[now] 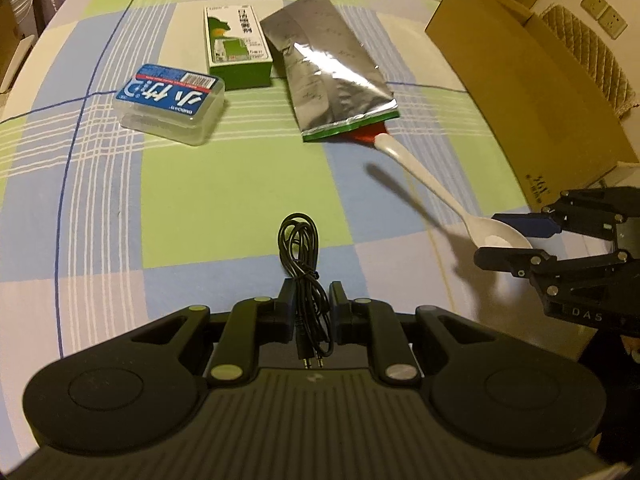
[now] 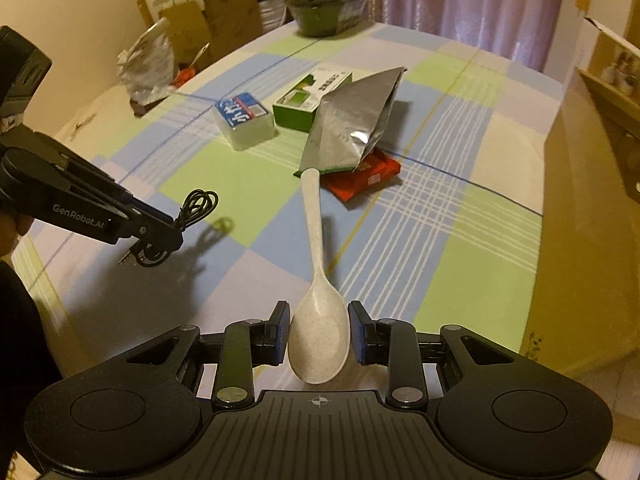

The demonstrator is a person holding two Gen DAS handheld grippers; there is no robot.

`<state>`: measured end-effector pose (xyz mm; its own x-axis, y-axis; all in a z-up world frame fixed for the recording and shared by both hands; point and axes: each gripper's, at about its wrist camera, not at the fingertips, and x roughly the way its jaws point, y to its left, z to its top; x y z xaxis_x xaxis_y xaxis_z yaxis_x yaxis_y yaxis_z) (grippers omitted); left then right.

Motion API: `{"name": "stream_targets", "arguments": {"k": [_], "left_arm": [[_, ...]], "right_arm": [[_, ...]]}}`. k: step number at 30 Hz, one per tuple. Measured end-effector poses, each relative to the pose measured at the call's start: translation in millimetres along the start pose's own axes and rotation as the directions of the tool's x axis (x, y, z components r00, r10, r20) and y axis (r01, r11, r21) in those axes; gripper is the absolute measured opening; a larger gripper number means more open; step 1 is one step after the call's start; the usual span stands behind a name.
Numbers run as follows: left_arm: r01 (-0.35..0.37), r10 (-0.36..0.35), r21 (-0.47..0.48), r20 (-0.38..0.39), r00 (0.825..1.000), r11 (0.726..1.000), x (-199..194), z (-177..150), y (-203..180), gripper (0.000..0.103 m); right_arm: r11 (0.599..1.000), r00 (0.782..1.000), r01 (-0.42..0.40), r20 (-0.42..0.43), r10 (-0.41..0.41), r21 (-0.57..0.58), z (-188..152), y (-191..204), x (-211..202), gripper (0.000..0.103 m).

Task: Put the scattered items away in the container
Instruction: 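Carry the black cable and white spoon with both tools to the cardboard box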

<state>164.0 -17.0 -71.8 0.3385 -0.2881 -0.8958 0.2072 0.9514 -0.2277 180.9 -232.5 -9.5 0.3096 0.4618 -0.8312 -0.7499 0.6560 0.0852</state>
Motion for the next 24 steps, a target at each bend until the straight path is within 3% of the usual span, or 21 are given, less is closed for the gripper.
{"name": "stream_targets", "arguments": {"k": [11, 24], "left_arm": [[0.02, -0.021, 0.005, 0.061, 0.998, 1.0, -41, -4, -23, 0.013], [0.047, -0.054, 0.063, 0.127, 0.99, 0.997, -77, 0, -79, 0.013]], "right_arm": [[0.995, 0.994, 0.055, 0.09, -0.063, 0.087, -2, 1, -54, 0.034], [0.977, 0.968, 0.132, 0.189, -0.164, 0.17, -11, -20, -122, 0.034]]}}
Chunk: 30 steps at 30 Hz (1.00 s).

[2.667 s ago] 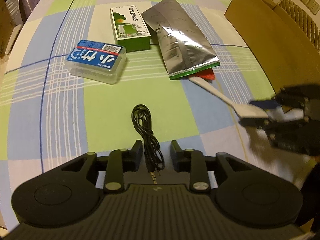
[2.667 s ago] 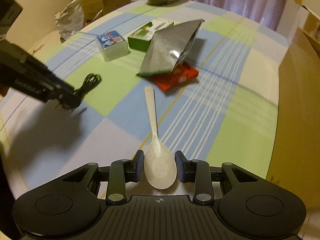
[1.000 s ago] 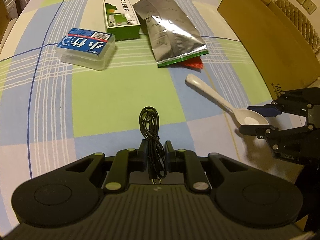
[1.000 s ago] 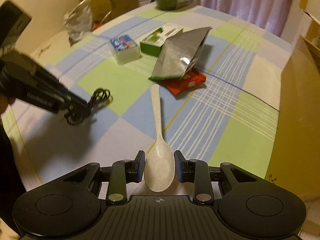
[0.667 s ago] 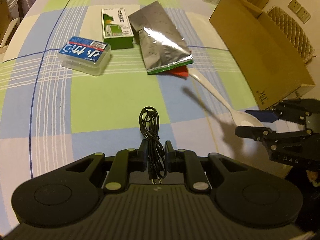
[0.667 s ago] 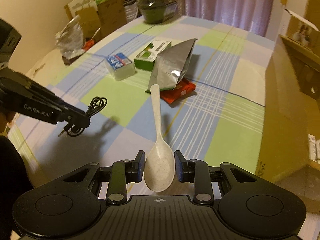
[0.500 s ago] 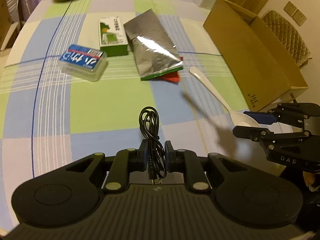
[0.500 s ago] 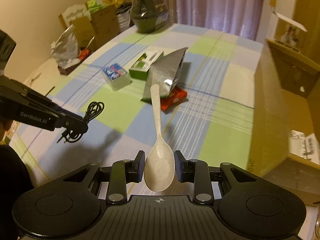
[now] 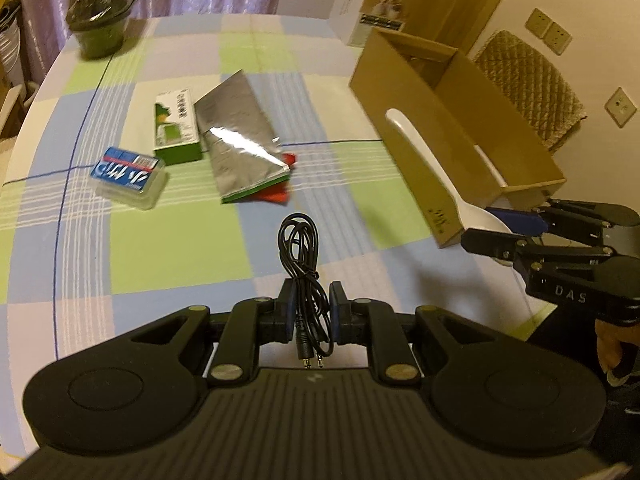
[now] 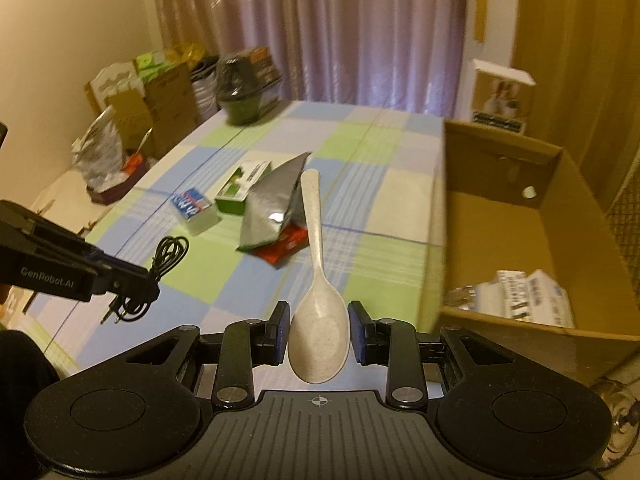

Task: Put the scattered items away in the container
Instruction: 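Carry the black cable and white spoon with both tools to the cardboard box, then open the left tool over the box while the right tool releases the spoon inside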

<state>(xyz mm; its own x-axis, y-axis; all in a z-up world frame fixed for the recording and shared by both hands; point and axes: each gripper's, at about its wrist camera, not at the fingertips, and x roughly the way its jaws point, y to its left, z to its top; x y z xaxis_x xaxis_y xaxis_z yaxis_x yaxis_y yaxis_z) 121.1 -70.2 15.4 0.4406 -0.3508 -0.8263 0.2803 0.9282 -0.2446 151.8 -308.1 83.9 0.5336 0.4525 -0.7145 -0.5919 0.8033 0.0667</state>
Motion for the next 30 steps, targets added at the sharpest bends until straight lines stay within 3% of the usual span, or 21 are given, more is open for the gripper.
{"name": "stream_targets", "arguments": {"k": [9, 16, 23, 30], "left_arm": [[0.049, -0.05, 0.053, 0.02, 0.999, 0.997, -3, 15, -46, 0.013], [0.107, -0.112, 0.124, 0.033, 0.993, 0.987, 7, 47, -98, 0.013], [0.164, -0.174, 0.206, 0.031, 0.984, 0.965, 36, 85, -157, 0.013], [0.196, -0.202, 0.227, 0.004, 0.979, 0.954, 77, 113, -193, 0.013]], "right_arm": [[0.994, 0.995, 0.08, 0.06, -0.085, 0.08, 6, -41, -34, 0.034], [0.977, 0.981, 0.154, 0.096, -0.17, 0.148, 17, -93, -53, 0.034], [0.956, 0.969, 0.203, 0.098, -0.228, 0.213, 23, -149, -55, 0.034], [0.946, 0.966, 0.219, 0.081, -0.244, 0.238, 22, -182, -44, 0.034]]}}
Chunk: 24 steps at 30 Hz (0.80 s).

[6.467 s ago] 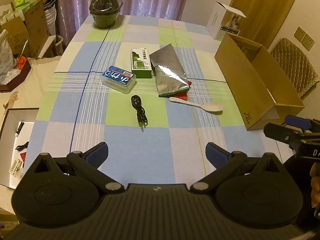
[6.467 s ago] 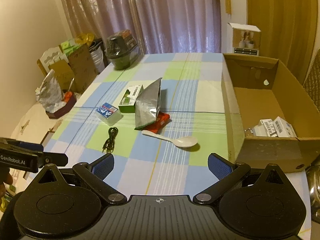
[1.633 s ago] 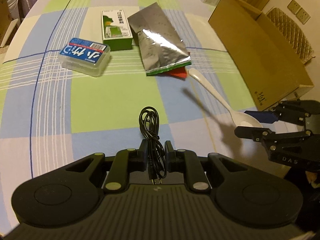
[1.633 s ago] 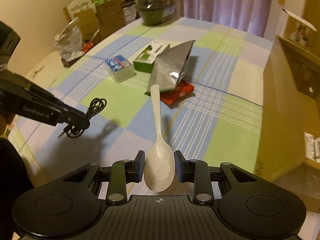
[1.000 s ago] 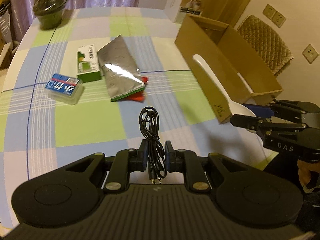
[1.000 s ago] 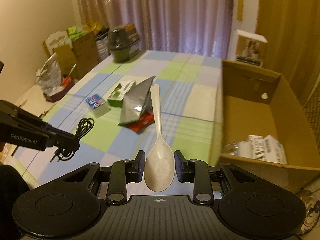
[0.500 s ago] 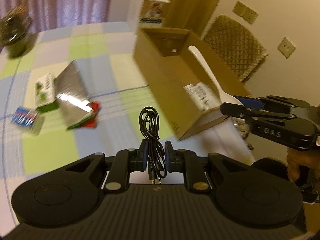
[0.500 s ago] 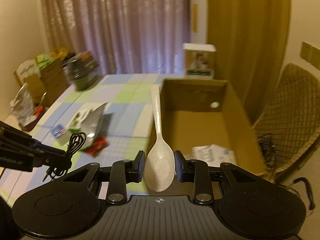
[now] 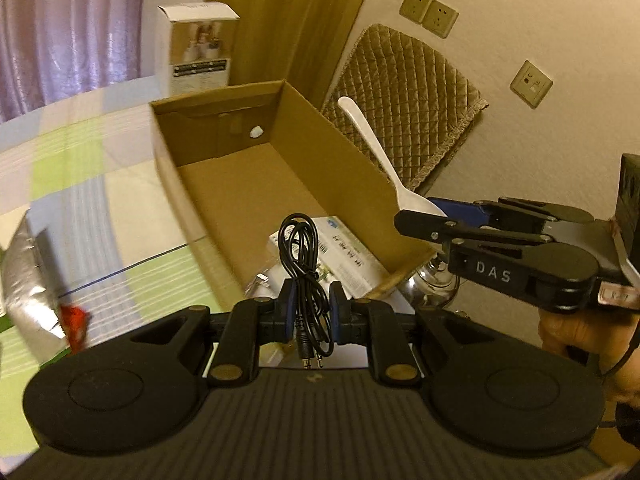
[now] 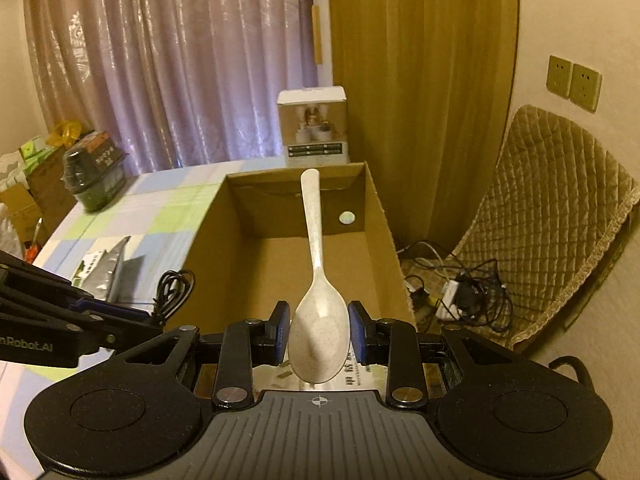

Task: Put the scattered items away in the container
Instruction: 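Open the left tool over the box while the right tool releases the spoon inside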

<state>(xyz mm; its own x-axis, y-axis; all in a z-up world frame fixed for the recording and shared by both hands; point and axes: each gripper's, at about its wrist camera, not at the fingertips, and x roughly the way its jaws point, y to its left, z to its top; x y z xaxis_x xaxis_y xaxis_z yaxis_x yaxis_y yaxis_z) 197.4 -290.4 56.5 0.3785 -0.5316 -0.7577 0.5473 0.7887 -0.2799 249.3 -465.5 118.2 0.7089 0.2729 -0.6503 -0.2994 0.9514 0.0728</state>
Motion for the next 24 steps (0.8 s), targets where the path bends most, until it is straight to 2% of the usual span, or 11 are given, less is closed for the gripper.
{"name": "stream_targets", "arguments": {"k": [8, 11, 13, 24], "left_arm": [[-0.006, 0.006, -0.009, -0.026, 1.0, 1.0, 36, 12, 0, 0.013], [-0.034, 0.034, -0.01, -0.01, 0.999, 0.999, 41, 12, 2, 0.013], [-0.06, 0.06, -0.014, -0.004, 0.998, 0.998, 42, 12, 4, 0.026], [-0.103, 0.103, -0.039, 0.016, 0.995, 0.994, 25, -1, 20, 0.035]], "right_arm": [[1.0, 1.0, -0.012, -0.017, 0.012, 0.013, 0, -9, 22, 0.034], [1.0, 1.0, -0.015, -0.021, 0.015, 0.015, -1, -9, 26, 0.034], [1.0, 1.0, -0.016, -0.025, 0.017, 0.013, -1, -9, 29, 0.034], [1.0, 0.999, -0.022, -0.041, 0.022, 0.005, -4, -3, 36, 0.034]]}}
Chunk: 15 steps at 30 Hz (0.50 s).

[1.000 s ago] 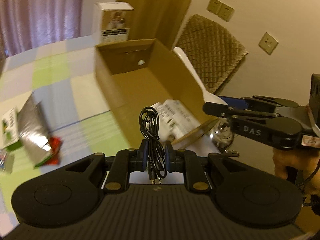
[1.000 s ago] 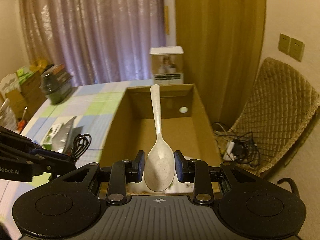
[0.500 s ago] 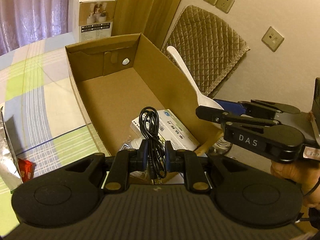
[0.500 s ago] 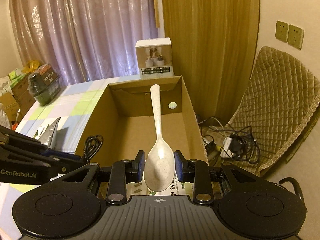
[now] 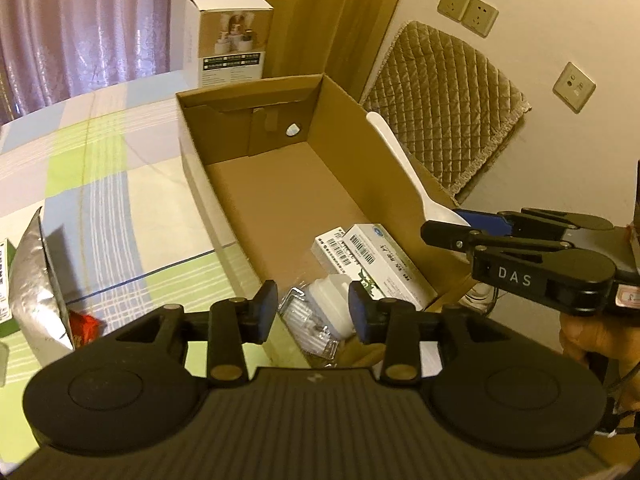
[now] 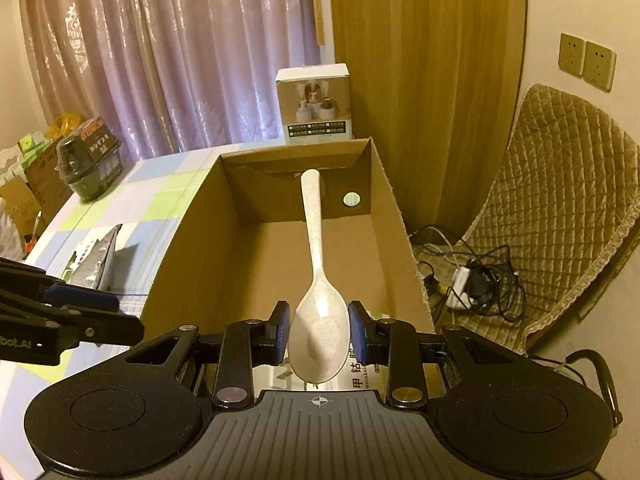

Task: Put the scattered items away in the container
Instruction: 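Open the left tool over the box while the right tool releases the spoon inside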

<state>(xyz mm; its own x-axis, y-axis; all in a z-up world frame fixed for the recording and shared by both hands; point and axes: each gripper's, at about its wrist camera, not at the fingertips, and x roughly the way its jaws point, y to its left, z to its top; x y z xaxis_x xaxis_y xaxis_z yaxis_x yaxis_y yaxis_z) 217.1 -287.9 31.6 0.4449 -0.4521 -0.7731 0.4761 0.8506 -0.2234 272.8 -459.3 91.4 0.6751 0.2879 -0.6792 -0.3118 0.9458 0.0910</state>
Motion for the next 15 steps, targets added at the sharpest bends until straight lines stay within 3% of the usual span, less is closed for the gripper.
{"name": "stream_targets", "arguments": {"k": [10, 11, 12, 13, 15], "left_arm": [[-0.002, 0.002, -0.018, 0.015, 1.0, 1.0, -13, -9, 9, 0.039], [0.0, 0.001, -0.021, 0.018, 1.0, 1.0, -14, -10, 10, 0.039], [0.0, 0.0, -0.022, 0.02, 1.0, 1.0, -15, -10, 11, 0.039], [0.0, 0.0, -0.022, 0.021, 1.0, 1.0, -17, -11, 12, 0.039], [0.0, 0.001, -0.028, 0.023, 1.0, 1.0, -19, -13, 15, 0.041]], "right_arm": [[1.0, 1.0, -0.005, 0.029, 0.006, -0.016, 5, 6, 4, 0.035], [1.0, 0.999, -0.002, 0.032, 0.003, -0.013, 5, 5, 4, 0.042], [1.0, 0.999, 0.001, 0.037, -0.001, -0.008, 5, 4, 3, 0.069], [1.0, 0.999, 0.003, 0.046, -0.003, 0.0, 4, 3, 1, 0.077], [1.0, 0.999, 0.004, 0.048, -0.005, 0.006, 1, 2, -2, 0.078]]}}
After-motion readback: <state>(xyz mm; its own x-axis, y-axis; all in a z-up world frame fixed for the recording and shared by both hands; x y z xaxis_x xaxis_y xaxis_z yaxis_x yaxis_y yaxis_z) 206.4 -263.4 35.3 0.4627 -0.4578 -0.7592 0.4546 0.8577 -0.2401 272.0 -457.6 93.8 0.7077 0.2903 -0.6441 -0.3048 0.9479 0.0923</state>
